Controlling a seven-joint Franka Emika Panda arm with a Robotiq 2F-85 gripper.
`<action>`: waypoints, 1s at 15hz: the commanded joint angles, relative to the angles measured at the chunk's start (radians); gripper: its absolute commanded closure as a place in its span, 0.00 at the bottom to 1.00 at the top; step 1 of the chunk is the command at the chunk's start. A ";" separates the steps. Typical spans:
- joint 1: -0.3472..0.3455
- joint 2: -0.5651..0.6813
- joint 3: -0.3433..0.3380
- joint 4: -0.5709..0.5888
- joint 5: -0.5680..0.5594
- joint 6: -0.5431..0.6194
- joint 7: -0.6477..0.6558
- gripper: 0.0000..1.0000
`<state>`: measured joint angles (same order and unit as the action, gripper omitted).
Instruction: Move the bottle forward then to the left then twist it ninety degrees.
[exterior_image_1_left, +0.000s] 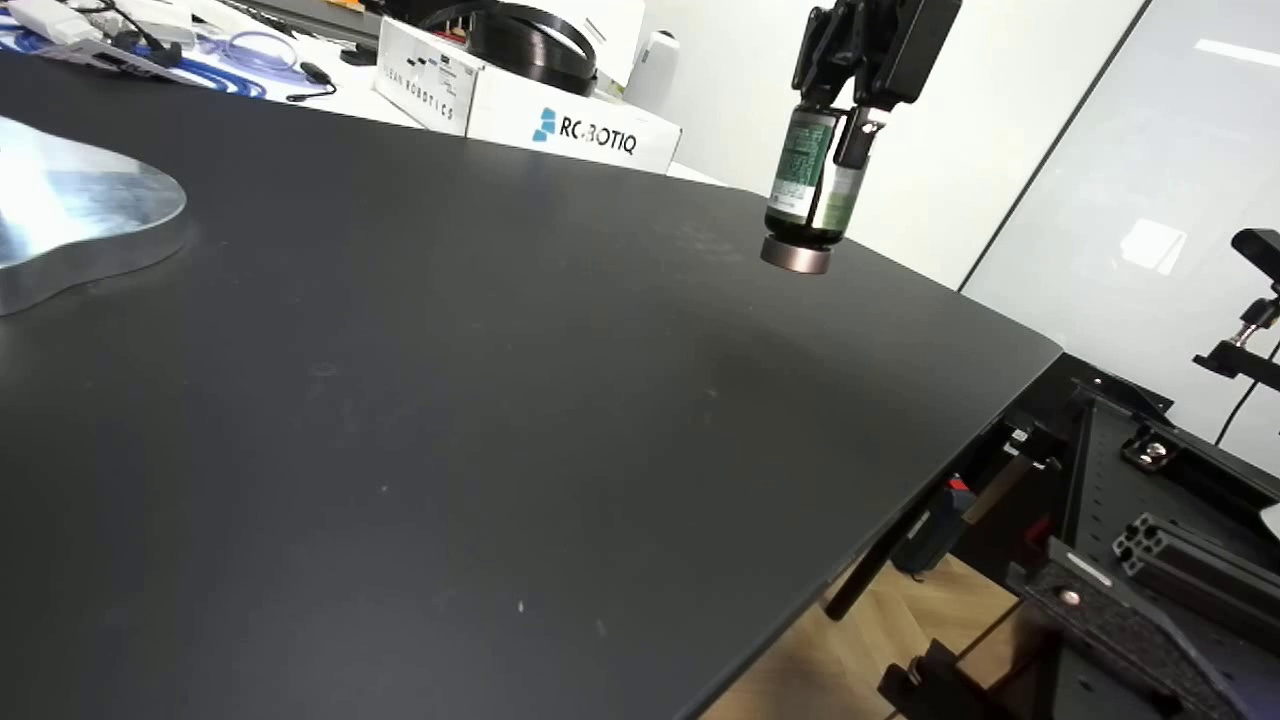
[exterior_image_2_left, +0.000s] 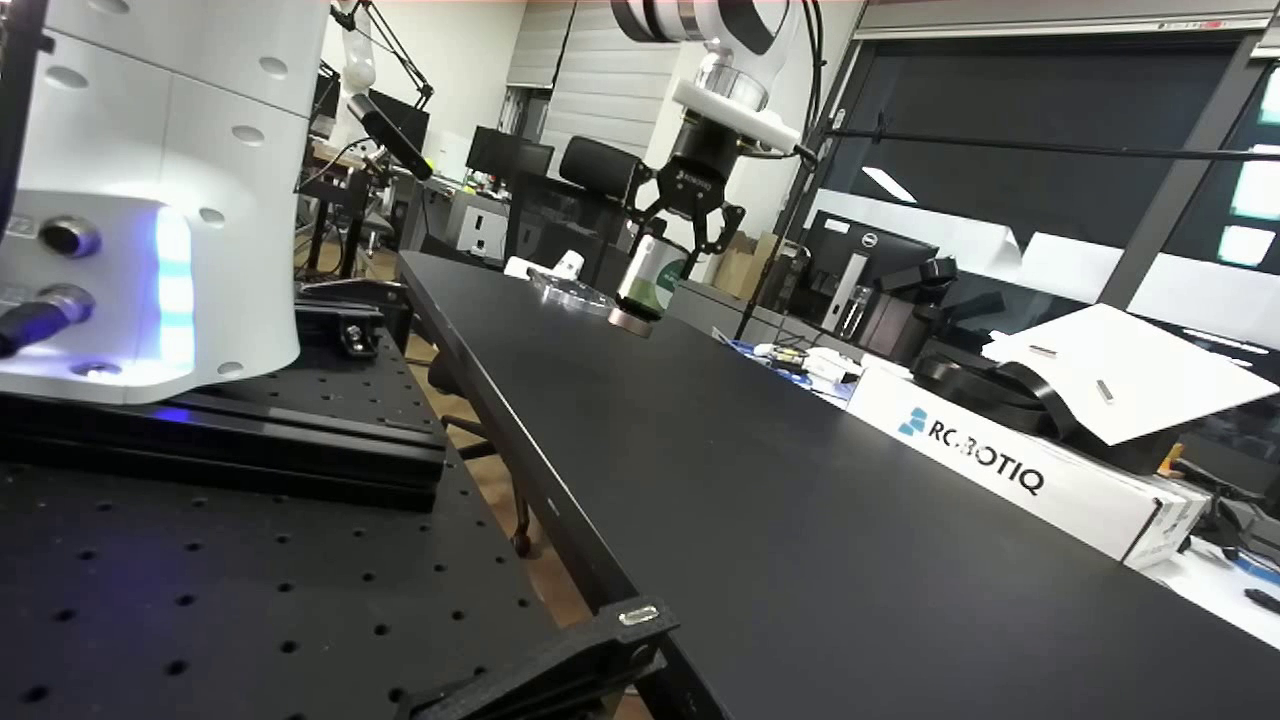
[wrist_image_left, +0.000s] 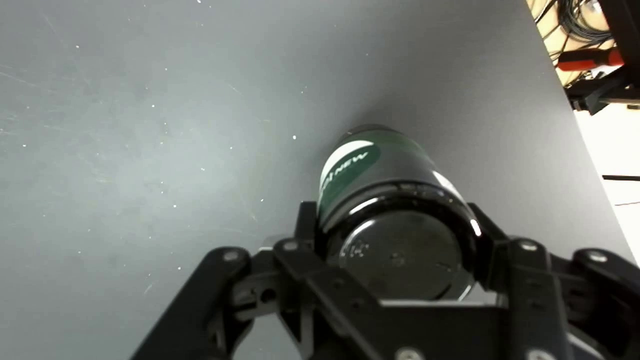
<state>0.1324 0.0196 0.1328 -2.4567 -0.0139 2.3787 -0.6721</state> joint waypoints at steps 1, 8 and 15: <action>-0.002 0.000 0.002 0.001 0.000 -0.002 0.000 0.30; 0.006 -0.007 0.011 -0.023 -0.194 0.003 -0.138 0.55; -0.001 0.005 0.013 -0.074 -0.111 0.284 -0.159 0.55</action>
<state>0.1359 0.0233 0.1455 -2.5089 -0.2099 2.5589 -0.8075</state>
